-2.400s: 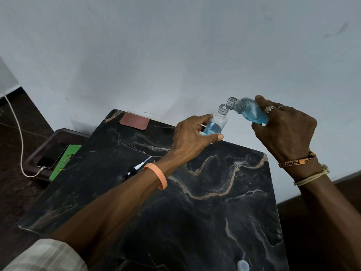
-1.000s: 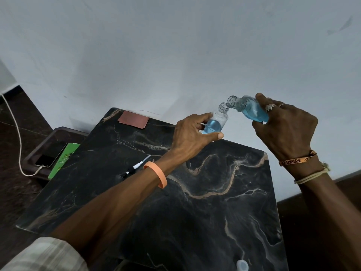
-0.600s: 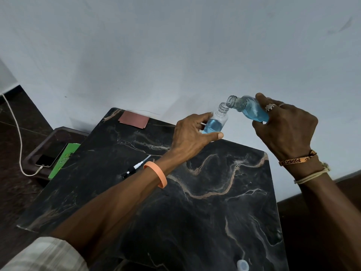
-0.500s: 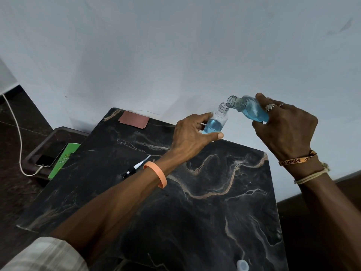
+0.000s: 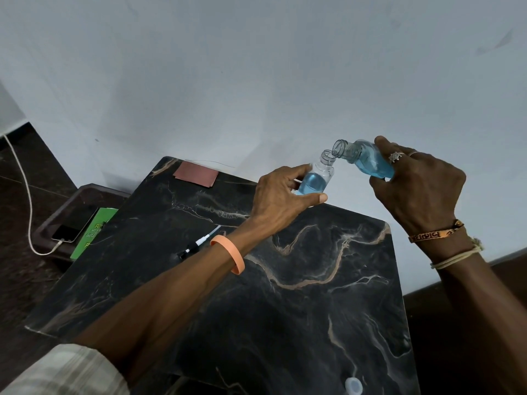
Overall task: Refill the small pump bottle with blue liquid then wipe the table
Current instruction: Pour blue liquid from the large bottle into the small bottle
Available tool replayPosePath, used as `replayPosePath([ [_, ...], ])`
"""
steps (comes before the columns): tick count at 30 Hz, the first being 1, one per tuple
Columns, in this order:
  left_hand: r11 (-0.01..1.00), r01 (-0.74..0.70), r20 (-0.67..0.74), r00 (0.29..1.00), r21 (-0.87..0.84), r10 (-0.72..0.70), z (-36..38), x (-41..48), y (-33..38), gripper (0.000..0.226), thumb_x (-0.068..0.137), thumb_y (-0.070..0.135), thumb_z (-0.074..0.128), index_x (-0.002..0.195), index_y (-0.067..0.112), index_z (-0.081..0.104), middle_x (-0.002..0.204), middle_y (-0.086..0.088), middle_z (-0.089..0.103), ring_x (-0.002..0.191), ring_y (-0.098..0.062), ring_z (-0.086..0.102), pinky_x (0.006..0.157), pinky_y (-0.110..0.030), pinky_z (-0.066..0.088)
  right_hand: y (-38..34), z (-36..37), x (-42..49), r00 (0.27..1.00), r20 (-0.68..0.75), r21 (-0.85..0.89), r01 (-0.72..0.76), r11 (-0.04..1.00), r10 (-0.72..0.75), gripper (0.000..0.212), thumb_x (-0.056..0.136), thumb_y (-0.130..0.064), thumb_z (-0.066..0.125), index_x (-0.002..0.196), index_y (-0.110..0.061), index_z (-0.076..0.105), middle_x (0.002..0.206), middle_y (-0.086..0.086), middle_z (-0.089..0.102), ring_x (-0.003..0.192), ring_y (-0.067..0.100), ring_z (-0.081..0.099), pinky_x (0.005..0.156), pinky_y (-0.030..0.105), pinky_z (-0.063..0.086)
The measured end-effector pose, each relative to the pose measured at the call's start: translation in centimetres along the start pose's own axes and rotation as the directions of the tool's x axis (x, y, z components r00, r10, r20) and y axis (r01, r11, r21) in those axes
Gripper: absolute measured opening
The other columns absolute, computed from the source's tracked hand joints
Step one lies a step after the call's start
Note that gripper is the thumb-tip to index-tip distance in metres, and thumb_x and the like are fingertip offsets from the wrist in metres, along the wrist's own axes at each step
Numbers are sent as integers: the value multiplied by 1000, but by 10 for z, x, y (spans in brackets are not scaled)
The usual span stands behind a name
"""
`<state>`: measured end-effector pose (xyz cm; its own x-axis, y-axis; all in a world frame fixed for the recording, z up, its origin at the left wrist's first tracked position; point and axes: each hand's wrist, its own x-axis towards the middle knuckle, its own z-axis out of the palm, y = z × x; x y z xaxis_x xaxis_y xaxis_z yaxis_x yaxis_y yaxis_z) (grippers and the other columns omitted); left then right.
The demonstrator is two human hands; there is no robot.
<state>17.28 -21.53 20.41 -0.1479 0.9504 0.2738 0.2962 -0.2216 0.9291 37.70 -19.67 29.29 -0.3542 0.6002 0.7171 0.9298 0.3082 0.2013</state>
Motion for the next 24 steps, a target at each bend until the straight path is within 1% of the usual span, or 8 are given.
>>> replayPosePath([
  [4,1000,-31,-3,1000,4,31,-1,-1,0,59,71,40,88,124,23,69,107,5,76,91,-11,72,81,-39,62,-1,-1,0,1000,0,4,-2,1000,2,53,71,-16,78,123,-16,69,105,12,74,78,38,70,58,32,45],
  [8,999,-45,-13,999,-6,45,-2,-2,-1,57,69,42,88,120,26,71,101,7,77,86,-9,73,77,-39,62,-2,-2,0,1000,5,5,-6,1000,6,53,71,-15,77,123,-17,69,106,12,74,81,38,70,60,33,46],
  [15,999,-32,-10,999,-4,32,-2,-2,-1,62,69,41,89,125,22,69,109,4,75,91,-10,72,79,-38,62,-3,-5,-1,1000,-7,9,-7,1000,7,51,72,-16,78,122,-16,69,104,12,74,80,38,70,59,33,48],
  [24,999,-40,-14,999,5,41,-5,-4,1,62,70,41,88,126,23,68,110,4,75,92,-10,72,80,-37,62,-5,-7,-2,1000,-2,-6,-9,1000,9,53,71,-16,78,123,-17,69,104,12,74,79,38,70,59,32,46],
])
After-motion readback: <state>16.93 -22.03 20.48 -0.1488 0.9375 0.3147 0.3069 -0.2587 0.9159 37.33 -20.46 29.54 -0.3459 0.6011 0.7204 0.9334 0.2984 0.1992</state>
